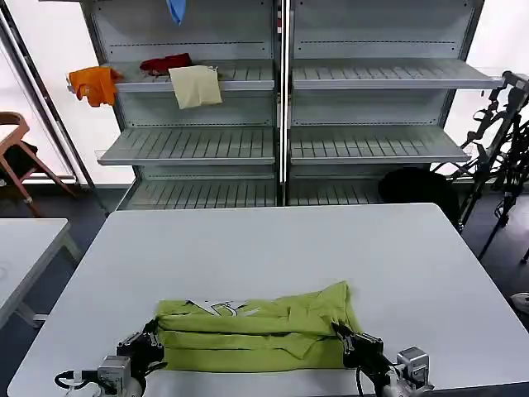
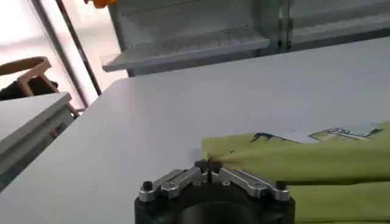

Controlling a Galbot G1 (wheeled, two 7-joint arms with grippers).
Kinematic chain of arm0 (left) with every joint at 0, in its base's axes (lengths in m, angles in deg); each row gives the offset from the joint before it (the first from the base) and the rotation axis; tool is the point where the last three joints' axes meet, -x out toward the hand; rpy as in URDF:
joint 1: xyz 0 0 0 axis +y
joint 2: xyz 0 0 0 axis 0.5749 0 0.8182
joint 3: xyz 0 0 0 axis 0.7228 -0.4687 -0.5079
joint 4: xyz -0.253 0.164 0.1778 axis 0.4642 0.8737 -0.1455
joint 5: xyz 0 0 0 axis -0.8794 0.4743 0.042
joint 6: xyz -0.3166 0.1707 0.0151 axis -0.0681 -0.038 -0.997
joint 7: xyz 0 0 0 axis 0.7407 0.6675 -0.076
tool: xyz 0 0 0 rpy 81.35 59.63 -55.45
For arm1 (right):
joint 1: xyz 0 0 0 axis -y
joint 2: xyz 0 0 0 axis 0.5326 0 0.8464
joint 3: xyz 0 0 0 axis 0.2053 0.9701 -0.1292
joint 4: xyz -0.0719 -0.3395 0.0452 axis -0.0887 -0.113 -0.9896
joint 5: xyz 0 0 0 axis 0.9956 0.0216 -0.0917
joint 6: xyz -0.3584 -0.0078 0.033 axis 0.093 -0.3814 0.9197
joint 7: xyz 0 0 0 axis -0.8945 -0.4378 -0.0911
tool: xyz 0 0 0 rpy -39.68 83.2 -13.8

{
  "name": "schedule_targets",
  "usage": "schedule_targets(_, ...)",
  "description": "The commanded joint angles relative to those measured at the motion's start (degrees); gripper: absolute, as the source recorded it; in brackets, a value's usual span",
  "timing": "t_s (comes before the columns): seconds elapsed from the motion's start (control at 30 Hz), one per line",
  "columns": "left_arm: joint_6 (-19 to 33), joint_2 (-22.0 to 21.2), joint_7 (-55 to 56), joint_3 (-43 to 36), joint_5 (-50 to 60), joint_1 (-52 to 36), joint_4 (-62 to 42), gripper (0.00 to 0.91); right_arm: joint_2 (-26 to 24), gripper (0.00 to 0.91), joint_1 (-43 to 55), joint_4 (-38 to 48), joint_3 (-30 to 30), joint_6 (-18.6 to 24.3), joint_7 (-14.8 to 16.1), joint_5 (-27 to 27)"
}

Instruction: Fold and organize the clothes.

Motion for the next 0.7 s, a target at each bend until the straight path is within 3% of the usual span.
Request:
schedule_targets(0.03,-0.2,-0.1,0.6,0.1,0.5,0.3,0.4,0.02,0.5,0.474,-0.4,0.3,0.0,0.7,-2.1,0.3)
schedule_targets(0.1,-0.2,-0.1,0.9,0.0,0.7,0.6,0.8,0.02,0.6,0.625,-0.3,0.7,0.0,0.8,-2.5,0.3)
schedule_targets(0.17,-0.3,-0.3,1.0,-0.1,1.1,1.1,1.2,0.03,1.0,0.705,-0.3,1.1,0.1,1.5,-4.1,0.3)
schedule_targets(0.2,-0.3,-0.4,1.2,-0.2,1.4,1.3,1.4,0.03,1.2,0.907,-0.3,1.2,0.2,1.8,-4.8,0.3)
schedule_targets(0.27,-0.7,-0.7,1.6,-0.3,1.6,1.6,1.8,0.071,1.4,0.907,-0.3,1.2,0.3,2.4,-6.0,0.3)
schedule_targets(0.3,-0.9,-0.7,1.9,-0.3,1.6,1.7,2.0,0.433,1.6,0.907,-0.4,1.1,0.4,2.6,-6.3,0.3)
schedule_targets(0.37,-1.6,-0.8,2.2,-0.3,1.6,2.1,2.6,0.907,1.9,0.907,-0.4,0.8,0.4,2.8,-7.8,0.3)
schedule_targets(0.53,-2.3,-1.1,2.7,-0.4,2.5,3.6,4.5,0.907,2.4,0.907,-0.5,-0.5,-0.6,4.0,-11.3,1.6)
schedule_targets(0.7,-2.3,-0.8,2.9,0.3,3.3,5.4,6.1,0.907,2.1,0.907,-2.3,-2.2,-2.1,6.1,-11.9,4.8)
